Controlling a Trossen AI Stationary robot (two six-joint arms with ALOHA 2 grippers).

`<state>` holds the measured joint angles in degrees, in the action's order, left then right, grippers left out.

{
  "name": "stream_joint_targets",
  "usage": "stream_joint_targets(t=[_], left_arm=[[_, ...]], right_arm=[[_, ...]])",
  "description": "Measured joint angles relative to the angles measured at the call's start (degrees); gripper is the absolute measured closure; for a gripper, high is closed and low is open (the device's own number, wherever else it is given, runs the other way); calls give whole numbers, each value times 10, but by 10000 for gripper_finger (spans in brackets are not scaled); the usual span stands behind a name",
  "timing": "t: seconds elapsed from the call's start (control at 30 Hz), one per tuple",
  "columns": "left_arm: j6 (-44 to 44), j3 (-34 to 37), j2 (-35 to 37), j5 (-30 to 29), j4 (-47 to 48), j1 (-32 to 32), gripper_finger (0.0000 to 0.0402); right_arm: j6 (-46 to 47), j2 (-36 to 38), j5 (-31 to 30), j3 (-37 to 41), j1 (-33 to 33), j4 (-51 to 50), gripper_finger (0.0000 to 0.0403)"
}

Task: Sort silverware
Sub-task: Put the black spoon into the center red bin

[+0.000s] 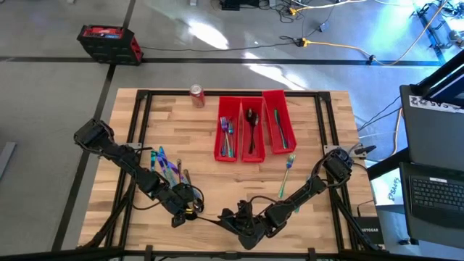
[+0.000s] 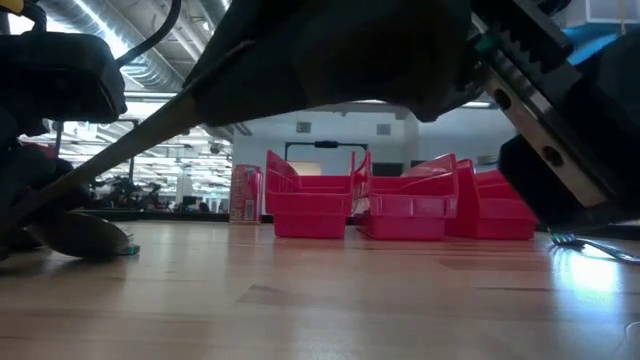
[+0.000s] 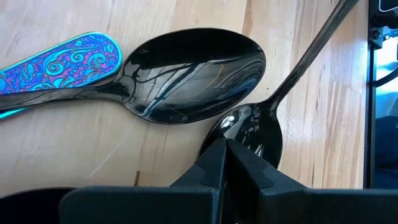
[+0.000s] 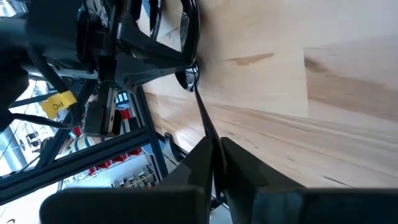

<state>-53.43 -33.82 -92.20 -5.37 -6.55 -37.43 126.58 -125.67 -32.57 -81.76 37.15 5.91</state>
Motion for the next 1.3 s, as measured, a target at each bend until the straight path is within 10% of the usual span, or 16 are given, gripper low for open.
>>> stream_joint_targets(t=[0.67, 1.3], left_arm=[[45, 1, 0, 28, -15, -1, 395], [31, 1, 125, 15, -72, 8, 229]], right_arm=[[-24, 0, -13, 0, 0, -1, 402], [-7, 0, -30, -1, 9, -13, 403]])
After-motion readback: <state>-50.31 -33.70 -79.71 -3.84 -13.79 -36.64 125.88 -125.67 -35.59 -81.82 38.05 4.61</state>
